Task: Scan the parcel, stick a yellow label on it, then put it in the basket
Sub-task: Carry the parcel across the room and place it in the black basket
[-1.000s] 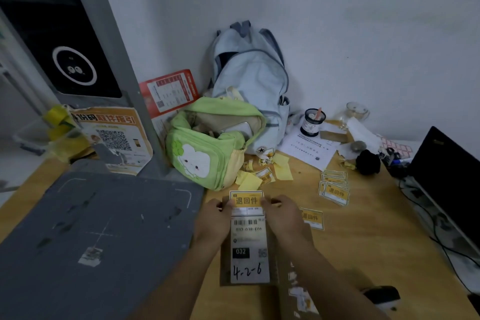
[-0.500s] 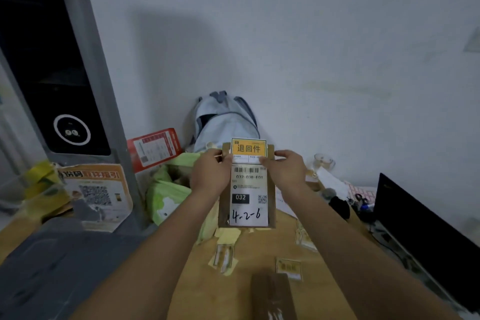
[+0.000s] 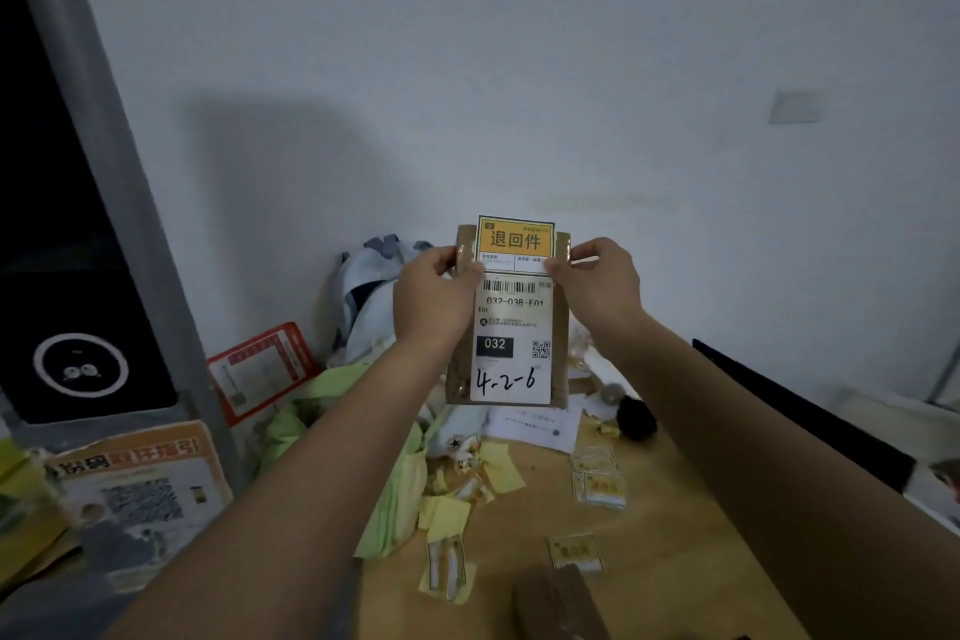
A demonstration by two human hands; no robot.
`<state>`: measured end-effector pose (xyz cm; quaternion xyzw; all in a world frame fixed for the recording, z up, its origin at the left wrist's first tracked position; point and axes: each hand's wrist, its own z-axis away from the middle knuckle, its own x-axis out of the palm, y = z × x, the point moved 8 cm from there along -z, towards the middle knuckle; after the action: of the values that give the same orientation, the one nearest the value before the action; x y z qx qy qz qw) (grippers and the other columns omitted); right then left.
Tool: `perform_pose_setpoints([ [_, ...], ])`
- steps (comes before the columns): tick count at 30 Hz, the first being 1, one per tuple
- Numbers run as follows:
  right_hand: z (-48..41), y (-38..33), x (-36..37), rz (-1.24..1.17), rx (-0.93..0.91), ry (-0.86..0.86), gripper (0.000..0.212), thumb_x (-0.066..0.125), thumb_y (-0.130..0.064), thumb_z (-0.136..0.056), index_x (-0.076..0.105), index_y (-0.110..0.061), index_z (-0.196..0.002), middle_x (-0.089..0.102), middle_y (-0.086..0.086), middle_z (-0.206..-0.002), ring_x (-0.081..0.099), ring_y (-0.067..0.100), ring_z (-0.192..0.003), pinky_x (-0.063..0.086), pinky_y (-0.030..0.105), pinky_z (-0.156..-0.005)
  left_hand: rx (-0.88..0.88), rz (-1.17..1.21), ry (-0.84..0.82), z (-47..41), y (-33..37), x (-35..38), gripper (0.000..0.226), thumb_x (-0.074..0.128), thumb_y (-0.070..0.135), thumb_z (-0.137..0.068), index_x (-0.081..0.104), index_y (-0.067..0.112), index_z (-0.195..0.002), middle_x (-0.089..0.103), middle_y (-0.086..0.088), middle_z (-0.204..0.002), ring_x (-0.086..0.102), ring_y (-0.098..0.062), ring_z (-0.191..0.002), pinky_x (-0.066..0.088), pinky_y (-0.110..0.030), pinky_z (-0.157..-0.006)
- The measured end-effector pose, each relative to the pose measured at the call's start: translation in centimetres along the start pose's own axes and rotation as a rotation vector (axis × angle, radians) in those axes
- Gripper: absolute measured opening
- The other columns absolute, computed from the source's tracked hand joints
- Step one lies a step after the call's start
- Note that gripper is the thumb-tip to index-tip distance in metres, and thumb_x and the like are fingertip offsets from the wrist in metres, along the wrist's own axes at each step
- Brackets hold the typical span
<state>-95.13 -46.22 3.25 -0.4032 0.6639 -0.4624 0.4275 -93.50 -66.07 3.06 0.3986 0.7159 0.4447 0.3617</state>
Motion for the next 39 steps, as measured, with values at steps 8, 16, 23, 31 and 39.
perform_pose_setpoints([
  [8,6.0,2.0,-13.5,-0.020,0.137,0.383,0.026,0.068,-0.023,-0.084,0.056,-0.012,-0.104,0.064,0.006,-0.104,0.064,0.018,-0.086,0.053,0.028,-0.062,0.124,0.056,-0.323,6.5,4.4,10.2,0.021,0.054,0.031,-0.090,0.072,0.032,-0.100,0.068,0.016,-0.076,0.069,-0.018,-0.081,0.059,-0.039,-0.077],
  [16,20.0,2.4,-31.2,0.223,0.200,0.812,0.036,0.066,-0.015,-0.074,0.055,-0.020,-0.108,0.066,0.001,-0.100,0.066,0.021,-0.089,0.058,0.044,-0.082,0.132,0.309,-0.786,22.5,11.0,23.0,0.026,0.060,0.021,-0.088,0.071,0.023,-0.111,0.070,0.009,-0.086,0.067,-0.010,-0.080,0.058,-0.028,-0.071],
  [23,35.9,0.6,-42.9,0.278,0.258,1.117,0.046,0.066,-0.017,-0.074,0.057,-0.021,-0.119,0.068,-0.002,-0.107,0.068,0.022,-0.092,0.058,0.044,-0.083,0.083,0.493,-1.229,40.4,18.5,28.8,0.012,0.063,0.020,-0.086,0.074,0.025,-0.088,0.072,0.008,-0.083,0.071,-0.016,-0.085,0.058,-0.033,-0.078],
  [31,54.1,-0.2,-50.7,0.215,0.339,1.386,0.046,0.062,-0.008,-0.081,0.052,-0.014,-0.125,0.067,0.003,-0.107,0.069,0.026,-0.091,0.060,0.043,-0.079,0.121,0.602,-1.601,60.5,24.1,28.1,0.019,0.063,0.017,-0.085,0.075,0.023,-0.098,0.075,0.006,-0.091,0.071,-0.010,-0.083,0.060,-0.033,-0.080],
  [39,63.1,0.0,-57.6,0.174,0.340,1.423,0.025,0.059,-0.007,-0.084,0.052,-0.017,-0.106,0.068,0.008,-0.106,0.068,0.028,-0.092,0.058,0.046,-0.081,0.142,0.610,-1.671,72.0,27.9,28.4,0.021,0.061,0.014,-0.085,0.075,0.024,-0.098,0.073,0.012,-0.088,0.071,-0.010,-0.086,0.060,-0.035,-0.084],
])
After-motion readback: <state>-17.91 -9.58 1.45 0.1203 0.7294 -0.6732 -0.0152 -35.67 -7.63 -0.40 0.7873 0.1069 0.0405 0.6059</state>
